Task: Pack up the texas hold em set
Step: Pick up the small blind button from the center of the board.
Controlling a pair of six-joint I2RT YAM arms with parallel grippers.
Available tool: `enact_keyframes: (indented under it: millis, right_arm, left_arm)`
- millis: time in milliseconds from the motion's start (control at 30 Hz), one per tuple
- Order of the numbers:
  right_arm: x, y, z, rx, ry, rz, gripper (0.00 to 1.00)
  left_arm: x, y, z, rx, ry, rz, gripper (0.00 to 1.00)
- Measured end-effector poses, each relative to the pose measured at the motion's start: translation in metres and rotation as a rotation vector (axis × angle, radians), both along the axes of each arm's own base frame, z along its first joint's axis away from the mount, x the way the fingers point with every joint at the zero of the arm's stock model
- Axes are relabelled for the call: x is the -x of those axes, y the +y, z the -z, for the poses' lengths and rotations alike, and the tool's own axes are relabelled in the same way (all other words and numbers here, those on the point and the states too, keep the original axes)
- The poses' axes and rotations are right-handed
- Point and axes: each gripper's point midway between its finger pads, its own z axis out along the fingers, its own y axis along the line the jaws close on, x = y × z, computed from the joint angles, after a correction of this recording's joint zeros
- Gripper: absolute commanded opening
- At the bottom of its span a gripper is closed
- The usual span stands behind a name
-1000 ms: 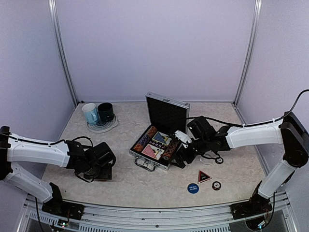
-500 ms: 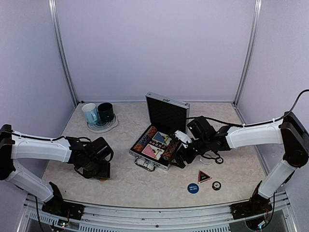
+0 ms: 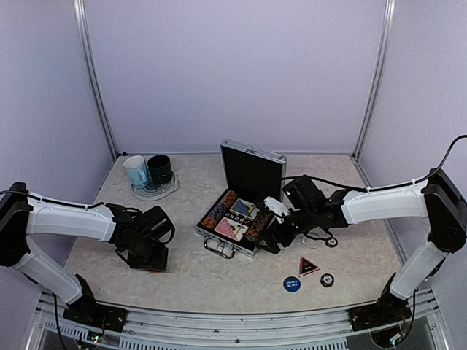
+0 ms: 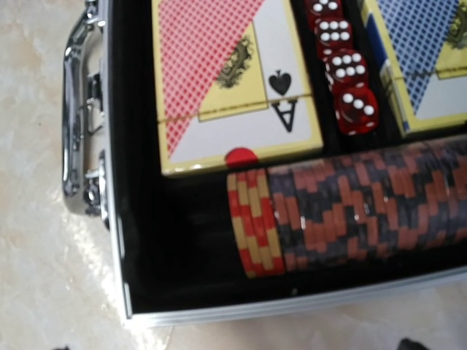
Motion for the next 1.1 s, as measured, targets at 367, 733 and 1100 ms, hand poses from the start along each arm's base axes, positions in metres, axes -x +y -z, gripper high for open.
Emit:
enact_keyframes:
  millis: [367,733,1100]
  right_arm:
    - [0.000,0.000,0.000,0.000,0.000,0.000,0.97]
    - [0.000,0.000,0.000,0.000,0.000,0.000,0.97]
    - [0.000,0.000,0.000,0.000,0.000,0.000,0.97]
  left_arm:
    - [0.000,-0.004,0.001,-0.001,0.002,0.012,0.55]
    - [-0.001,-0.005,0.000,-0.005,-0.004,0.017,0.51]
    - [-0.012,-0.014,-0.013,0.001,-0.050,0.025,0.52]
